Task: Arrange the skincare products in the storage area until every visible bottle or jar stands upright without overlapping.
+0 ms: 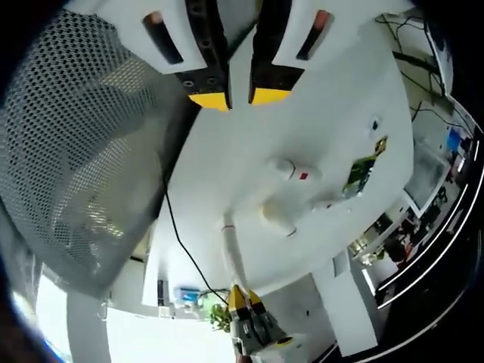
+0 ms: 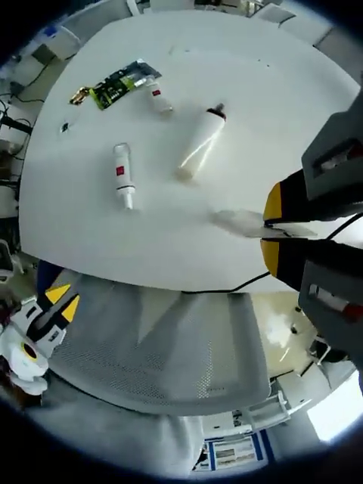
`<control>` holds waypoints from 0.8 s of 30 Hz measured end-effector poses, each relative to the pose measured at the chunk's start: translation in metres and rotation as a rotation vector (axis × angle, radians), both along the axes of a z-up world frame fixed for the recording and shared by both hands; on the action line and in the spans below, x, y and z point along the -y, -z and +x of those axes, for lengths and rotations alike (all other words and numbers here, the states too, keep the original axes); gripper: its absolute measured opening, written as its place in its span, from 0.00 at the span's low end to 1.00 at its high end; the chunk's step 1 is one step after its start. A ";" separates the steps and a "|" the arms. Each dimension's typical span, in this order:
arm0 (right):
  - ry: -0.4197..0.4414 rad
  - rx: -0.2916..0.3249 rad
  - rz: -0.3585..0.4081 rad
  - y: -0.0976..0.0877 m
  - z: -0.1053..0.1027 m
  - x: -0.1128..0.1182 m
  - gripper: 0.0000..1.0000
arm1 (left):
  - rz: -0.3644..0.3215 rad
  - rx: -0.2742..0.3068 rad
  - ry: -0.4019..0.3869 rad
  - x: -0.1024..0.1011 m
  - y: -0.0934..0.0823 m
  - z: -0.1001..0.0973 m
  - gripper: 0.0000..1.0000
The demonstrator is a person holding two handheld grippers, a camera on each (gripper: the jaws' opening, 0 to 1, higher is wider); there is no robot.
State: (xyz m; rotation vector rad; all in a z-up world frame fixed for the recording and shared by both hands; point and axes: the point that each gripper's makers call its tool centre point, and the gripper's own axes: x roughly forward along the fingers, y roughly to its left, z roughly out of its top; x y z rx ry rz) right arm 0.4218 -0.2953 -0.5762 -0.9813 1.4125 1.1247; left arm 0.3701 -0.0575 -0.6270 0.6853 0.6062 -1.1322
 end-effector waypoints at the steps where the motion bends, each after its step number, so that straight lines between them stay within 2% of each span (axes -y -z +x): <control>1: 0.006 -0.004 -0.019 0.001 -0.003 0.000 0.00 | -0.014 -0.010 0.028 0.003 -0.001 -0.005 0.06; 4: -0.003 -0.002 -0.064 0.006 -0.004 0.001 0.00 | -0.033 -0.028 0.086 0.010 -0.003 -0.016 0.06; 8: 0.019 -0.004 -0.101 0.009 -0.005 -0.001 0.01 | -0.015 -0.011 0.140 0.014 -0.001 -0.023 0.03; 15: 0.091 0.018 -0.061 0.006 -0.004 0.003 0.01 | 0.028 -0.015 0.106 0.006 0.006 -0.017 0.02; 16: 0.101 0.015 -0.052 0.006 -0.005 0.002 0.01 | 0.005 -0.020 0.079 0.007 0.008 -0.017 0.02; 17: 0.103 0.016 -0.049 0.006 -0.005 0.003 0.01 | 0.044 -0.028 0.092 0.004 0.013 -0.019 0.03; 18: 0.116 0.028 -0.037 0.006 -0.004 0.003 0.01 | 0.104 -0.002 0.098 -0.002 0.015 -0.016 0.03; 19: 0.120 0.040 -0.023 0.008 -0.004 0.003 0.01 | 0.073 0.028 0.096 0.001 0.010 -0.012 0.03; 20: 0.125 0.057 -0.002 0.009 -0.004 0.003 0.02 | 0.034 0.043 0.050 0.002 0.005 -0.005 0.03; 22: 0.129 0.069 0.031 0.010 -0.007 0.002 0.02 | 0.048 0.017 0.028 -0.002 0.008 -0.004 0.04; 24: 0.130 0.061 0.054 0.012 -0.009 0.004 0.03 | 0.087 0.021 0.001 -0.008 0.012 0.001 0.03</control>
